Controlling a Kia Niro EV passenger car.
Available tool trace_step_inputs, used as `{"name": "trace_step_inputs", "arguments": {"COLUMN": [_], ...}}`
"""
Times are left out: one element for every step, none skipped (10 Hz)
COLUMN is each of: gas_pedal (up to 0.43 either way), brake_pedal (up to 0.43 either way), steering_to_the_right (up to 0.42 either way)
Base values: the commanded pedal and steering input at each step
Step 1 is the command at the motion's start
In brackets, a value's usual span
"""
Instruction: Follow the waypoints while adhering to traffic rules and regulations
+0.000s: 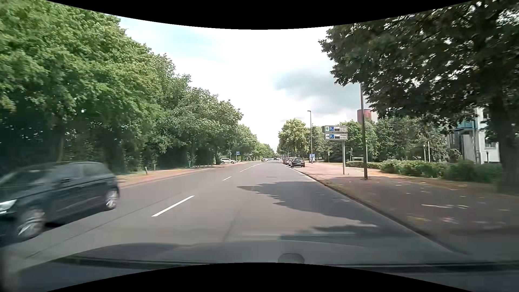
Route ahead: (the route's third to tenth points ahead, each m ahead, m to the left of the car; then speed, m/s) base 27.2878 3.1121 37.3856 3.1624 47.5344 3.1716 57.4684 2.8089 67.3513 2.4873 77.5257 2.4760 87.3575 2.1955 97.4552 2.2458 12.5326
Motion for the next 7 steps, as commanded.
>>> {"name": "trace_step_inputs", "arguments": {"gas_pedal": [0.138,0.138,0.138,0.138,0.138,0.138,0.138], "brake_pedal": [0.018,0.012,0.012,0.018,0.018,0.012,0.012], "steering_to_the_right": [-0.001,-0.001,-0.001,-0.001,-0.002,-0.001,-0.001]}}
